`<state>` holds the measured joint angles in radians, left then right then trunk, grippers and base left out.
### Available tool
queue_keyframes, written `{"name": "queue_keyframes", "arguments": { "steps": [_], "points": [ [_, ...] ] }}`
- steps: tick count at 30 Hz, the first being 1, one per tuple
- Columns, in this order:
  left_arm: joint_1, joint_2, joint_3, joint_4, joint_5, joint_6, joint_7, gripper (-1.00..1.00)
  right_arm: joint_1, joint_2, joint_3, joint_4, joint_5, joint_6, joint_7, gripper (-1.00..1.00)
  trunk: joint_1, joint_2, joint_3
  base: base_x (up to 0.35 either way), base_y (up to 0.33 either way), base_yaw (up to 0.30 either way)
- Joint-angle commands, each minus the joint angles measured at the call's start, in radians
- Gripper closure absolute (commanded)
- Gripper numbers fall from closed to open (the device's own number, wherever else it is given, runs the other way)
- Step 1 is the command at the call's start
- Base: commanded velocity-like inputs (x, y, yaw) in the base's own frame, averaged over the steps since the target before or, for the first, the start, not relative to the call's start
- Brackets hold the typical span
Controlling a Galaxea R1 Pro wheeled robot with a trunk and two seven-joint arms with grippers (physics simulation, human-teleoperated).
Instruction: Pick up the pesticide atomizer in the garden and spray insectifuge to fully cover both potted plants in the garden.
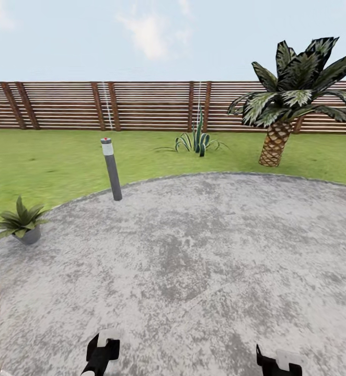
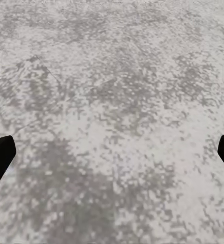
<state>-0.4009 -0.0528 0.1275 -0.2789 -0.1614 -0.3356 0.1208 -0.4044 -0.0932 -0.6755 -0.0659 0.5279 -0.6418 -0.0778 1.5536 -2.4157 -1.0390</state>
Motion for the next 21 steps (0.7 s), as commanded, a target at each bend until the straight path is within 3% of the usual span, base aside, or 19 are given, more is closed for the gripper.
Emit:
{"name": "queue_keyframes", "arguments": {
  "steps": [1, 11, 21],
  "points": [
    [-0.001, -0.001, 0.006, 0.001, -0.011, -0.003, 0.003, 1.00, -0.001, 0.000, -0.003, 0.002, 0.011, -0.003, -0.008, -1.00, 0.000, 0.000, -0.001, 0.338, 0.000, 0.276],
    [0.000, -0.001, 0.006, 0.001, -0.012, -0.003, 0.003, 1.00, -0.001, 0.001, -0.003, 0.003, 0.011, -0.002, -0.008, -1.00, 0.000, 0.000, -0.001, 0.338, 0.000, 0.265],
    [0.000, -0.001, 0.006, 0.001, -0.012, -0.003, 0.003, 1.00, -0.001, 0.001, -0.003, 0.003, 0.011, -0.002, -0.008, -1.00, 0.000, 0.000, -0.001, 0.338, 0.000, 0.023]
  ]
}}
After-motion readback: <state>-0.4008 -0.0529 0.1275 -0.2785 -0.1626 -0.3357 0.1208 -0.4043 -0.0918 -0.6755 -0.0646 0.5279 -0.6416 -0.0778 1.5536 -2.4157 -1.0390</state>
